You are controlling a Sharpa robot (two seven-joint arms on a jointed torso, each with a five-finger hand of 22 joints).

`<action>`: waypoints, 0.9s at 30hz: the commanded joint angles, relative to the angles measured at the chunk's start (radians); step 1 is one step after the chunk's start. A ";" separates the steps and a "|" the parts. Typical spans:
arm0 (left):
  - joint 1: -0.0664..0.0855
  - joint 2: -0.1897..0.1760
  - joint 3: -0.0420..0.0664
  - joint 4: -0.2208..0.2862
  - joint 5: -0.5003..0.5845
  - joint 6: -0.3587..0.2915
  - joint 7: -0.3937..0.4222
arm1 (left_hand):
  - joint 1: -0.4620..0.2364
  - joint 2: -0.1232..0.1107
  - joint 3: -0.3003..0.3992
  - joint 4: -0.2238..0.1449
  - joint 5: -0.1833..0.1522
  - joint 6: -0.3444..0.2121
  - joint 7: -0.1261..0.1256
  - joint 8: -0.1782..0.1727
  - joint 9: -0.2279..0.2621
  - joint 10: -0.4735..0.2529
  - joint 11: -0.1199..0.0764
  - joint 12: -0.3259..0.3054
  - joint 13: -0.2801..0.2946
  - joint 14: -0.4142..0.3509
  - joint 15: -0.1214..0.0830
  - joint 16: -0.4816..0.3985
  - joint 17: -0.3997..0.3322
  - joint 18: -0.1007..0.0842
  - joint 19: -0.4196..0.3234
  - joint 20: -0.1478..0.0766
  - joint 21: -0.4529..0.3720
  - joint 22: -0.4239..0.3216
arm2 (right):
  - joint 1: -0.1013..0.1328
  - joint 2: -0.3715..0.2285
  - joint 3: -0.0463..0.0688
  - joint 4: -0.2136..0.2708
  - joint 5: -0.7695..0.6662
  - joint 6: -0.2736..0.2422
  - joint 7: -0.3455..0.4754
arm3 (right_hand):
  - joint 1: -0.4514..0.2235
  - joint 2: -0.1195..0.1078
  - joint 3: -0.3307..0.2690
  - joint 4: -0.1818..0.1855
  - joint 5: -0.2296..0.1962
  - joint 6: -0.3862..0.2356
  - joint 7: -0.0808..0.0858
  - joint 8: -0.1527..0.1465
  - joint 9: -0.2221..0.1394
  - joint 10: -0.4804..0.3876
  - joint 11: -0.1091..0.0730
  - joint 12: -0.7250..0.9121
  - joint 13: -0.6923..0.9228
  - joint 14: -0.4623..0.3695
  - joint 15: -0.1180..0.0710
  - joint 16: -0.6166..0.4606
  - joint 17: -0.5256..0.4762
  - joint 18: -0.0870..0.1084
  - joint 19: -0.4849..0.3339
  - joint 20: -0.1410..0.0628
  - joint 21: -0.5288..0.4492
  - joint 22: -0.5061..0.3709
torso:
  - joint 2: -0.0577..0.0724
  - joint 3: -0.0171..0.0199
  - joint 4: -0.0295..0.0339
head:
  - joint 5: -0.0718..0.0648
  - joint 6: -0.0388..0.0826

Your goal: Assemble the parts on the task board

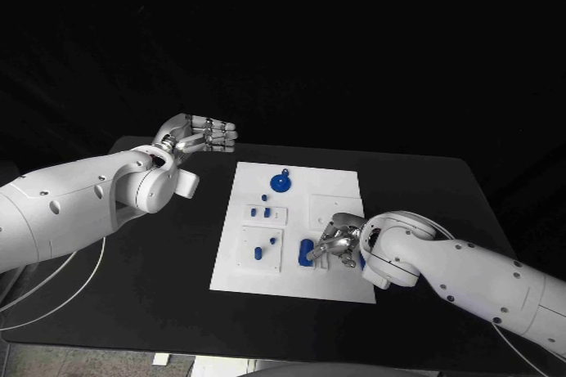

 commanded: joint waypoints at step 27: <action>0.000 -0.005 -0.002 0.003 0.003 0.016 0.004 | -0.007 0.003 0.000 0.006 -0.002 -0.007 -0.002 -0.001 -0.001 -0.007 0.001 0.001 -0.001 -0.005 0.000 -0.004 -0.001 0.013 0.005 0.001 0.002 -0.002 | -0.019 -0.020 -0.004 0.017 0.041 0.041 0.070 | -0.003 -0.064 -0.138 0.129 -0.009 0.009 0.003 -0.004 -0.005 0.006 -0.001 0.000 0.022 -0.002 -0.007 -0.001 -0.003 -0.008 0.053 -0.009 0.017 -0.001 | 0.000 -0.0005 0.0013 | 0.004 -0.005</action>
